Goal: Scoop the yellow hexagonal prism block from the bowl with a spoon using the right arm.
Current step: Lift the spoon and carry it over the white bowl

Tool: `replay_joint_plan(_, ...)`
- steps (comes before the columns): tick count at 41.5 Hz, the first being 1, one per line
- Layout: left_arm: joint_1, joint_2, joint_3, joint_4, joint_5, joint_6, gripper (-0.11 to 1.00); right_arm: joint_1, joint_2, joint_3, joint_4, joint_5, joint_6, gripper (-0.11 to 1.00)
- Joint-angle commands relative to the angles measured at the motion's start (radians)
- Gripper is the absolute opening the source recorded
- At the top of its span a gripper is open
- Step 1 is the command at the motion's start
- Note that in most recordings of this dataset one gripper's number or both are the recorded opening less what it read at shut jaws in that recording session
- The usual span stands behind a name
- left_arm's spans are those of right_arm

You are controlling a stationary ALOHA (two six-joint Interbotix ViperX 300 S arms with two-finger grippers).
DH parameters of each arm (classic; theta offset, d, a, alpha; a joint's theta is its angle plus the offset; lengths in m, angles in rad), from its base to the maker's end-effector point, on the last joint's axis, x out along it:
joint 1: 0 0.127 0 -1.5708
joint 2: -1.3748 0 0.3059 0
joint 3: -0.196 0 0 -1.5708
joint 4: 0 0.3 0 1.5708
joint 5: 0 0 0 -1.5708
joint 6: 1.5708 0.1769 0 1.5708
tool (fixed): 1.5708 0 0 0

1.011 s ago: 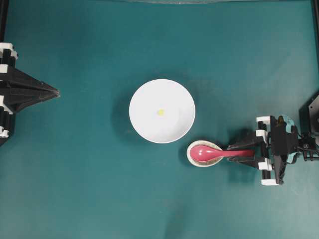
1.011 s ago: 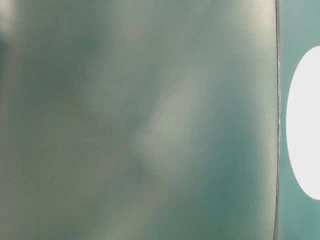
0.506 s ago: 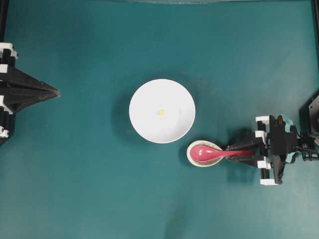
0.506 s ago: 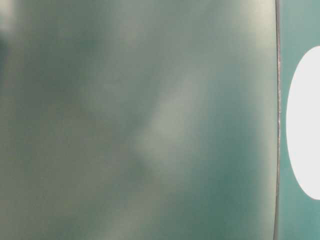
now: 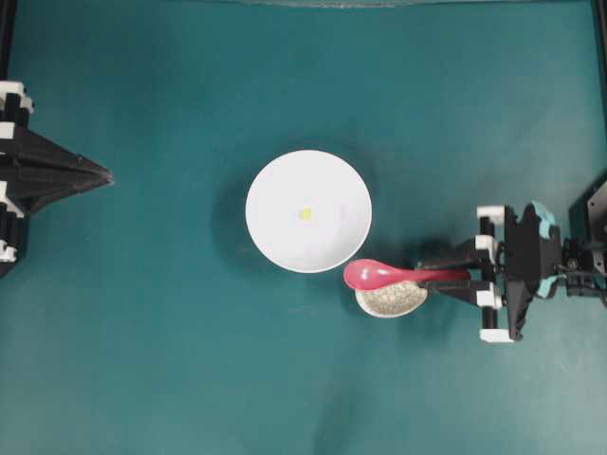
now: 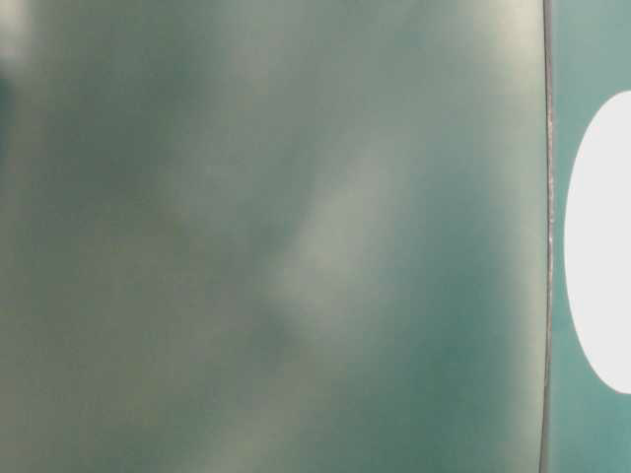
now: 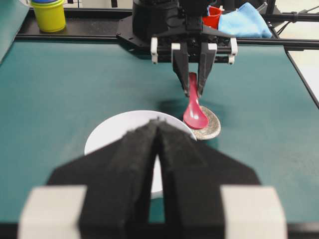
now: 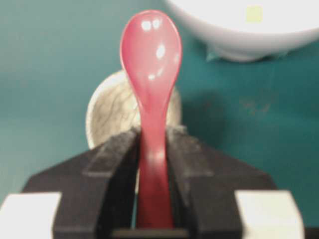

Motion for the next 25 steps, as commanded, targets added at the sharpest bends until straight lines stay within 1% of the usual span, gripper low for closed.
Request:
replay_joint_plan(1,0.002,0.005,-0.029,0.003,-0.005,-0.002,0.02,-0.032,-0.084,-0.028,-0.002,0.066,-0.043,0.24)
replay_joint_plan(8,0.002,0.005,-0.029,0.003,-0.005,-0.002,0.02,-0.118,-0.225,-0.08,-0.002,0.253,-0.144,0.24)
replay_joint_plan(12,0.002,0.005,-0.029,0.003,-0.005,0.0,0.02,-0.183,-0.298,-0.124,-0.002,0.4,-0.193,0.24)
replay_joint_plan(15,0.002,0.005,-0.029,0.003,-0.005,0.0,0.02,-0.245,-0.345,-0.166,-0.002,0.531,-0.224,0.24)
replay_joint_plan(17,0.002,0.003,-0.029,0.003,-0.005,0.0,0.02,-0.279,-0.362,-0.189,-0.002,0.603,-0.238,0.24)
replay_joint_plan(20,0.002,0.003,-0.029,0.003,-0.005,0.0,0.02,-0.348,-0.382,-0.245,-0.002,0.744,-0.253,0.24)
replay_joint_plan(22,0.002,0.005,-0.029,0.003,-0.003,0.0,0.02,-0.382,-0.383,-0.273,-0.002,0.813,-0.253,0.24)
replay_joint_plan(25,0.002,0.005,-0.029,0.003,-0.003,0.002,0.02,-0.443,-0.38,-0.33,-0.003,0.953,-0.255,0.24)
